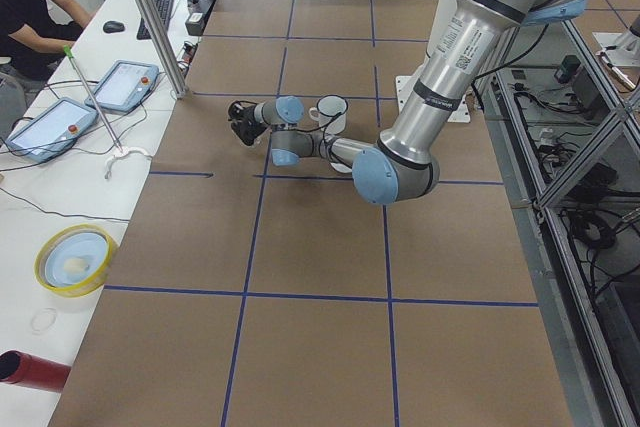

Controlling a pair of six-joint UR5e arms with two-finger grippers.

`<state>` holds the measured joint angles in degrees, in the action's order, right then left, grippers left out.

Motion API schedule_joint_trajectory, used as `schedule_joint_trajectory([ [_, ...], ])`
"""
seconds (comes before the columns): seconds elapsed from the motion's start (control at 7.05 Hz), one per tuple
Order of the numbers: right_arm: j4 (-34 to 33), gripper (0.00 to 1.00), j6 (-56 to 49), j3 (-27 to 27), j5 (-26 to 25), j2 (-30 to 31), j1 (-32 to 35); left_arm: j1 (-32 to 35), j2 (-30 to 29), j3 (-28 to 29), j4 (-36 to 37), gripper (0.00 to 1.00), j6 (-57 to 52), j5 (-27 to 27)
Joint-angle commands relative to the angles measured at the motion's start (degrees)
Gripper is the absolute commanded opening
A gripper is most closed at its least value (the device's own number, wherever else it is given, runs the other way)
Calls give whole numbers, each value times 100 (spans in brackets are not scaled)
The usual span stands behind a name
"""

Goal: Place funnel on cup
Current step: 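Lift the funnel and carry it over the open mug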

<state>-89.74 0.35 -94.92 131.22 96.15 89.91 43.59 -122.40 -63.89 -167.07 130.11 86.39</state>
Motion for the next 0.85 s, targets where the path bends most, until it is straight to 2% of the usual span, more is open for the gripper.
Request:
schedule_joint_trajectory([
  [0.0, 0, 100, 0, 0, 0, 0, 0, 87, -21, -97, 8, 0, -12, 1],
  [0.14, 0, 100, 0, 0, 0, 0, 0, 184, -3, -568, 69, 0, -38, 18],
  [0.28, 0, 100, 0, 0, 0, 0, 0, 185, 5, -1060, 687, 0, -30, 27],
  [0.43, 0, 100, 0, 9, 0, 0, 0, 185, 23, -1778, 1685, 0, -39, 140],
  [0.57, 0, 100, 0, 0, 0, 0, 0, 185, 23, -2394, 2809, 0, -47, 950],
  [0.71, 0, 100, 0, 0, 0, 0, 0, 194, 23, -3244, 4204, 0, -300, 1472],
])
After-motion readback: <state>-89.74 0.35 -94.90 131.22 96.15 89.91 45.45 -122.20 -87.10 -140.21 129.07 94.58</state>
